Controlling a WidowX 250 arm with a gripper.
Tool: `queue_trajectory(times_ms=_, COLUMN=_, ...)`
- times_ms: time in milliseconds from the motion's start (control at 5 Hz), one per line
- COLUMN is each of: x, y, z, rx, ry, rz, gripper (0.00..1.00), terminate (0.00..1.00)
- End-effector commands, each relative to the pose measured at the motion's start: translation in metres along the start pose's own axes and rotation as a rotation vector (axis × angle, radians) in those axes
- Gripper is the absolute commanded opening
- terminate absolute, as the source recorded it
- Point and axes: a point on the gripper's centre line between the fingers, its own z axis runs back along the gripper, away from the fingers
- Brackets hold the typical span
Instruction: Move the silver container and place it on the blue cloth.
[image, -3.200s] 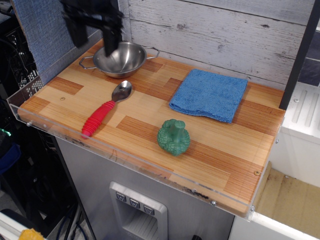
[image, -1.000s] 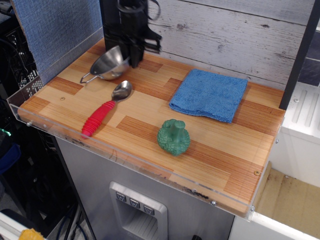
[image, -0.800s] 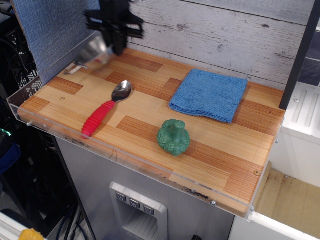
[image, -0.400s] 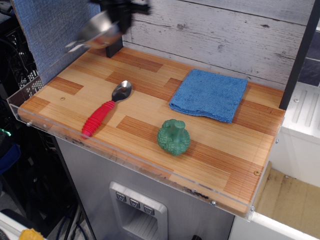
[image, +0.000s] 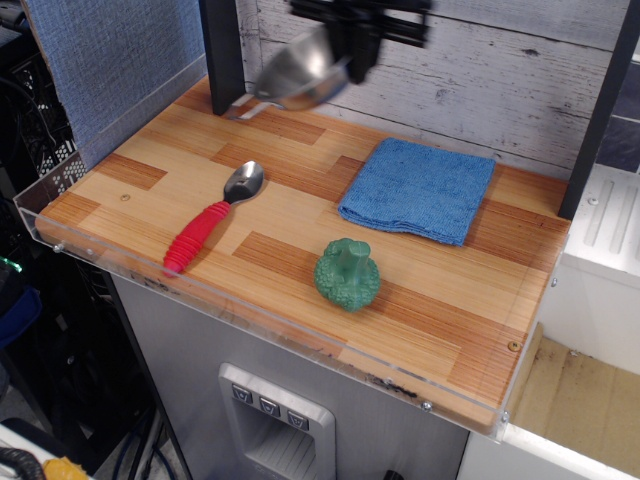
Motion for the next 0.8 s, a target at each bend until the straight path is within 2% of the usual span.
queue_trajectory(times_ms=0, x=-0.008, y=-0.037, z=-0.015, rx=0.018, ry=0.010, rz=-0.090, gripper=0.00, terminate=0.00)
queue_trajectory(times_ms=400, x=-0.006, y=-0.060, z=-0.058, rx=0.017, ry=0.067, rz=-0.152, gripper=0.00, terminate=0.00)
queue_trajectory(times_ms=600, x=-0.003, y=-0.066, z=-0.070, rx=0.021, ry=0.079, rz=-0.168, gripper=0.00, terminate=0.00)
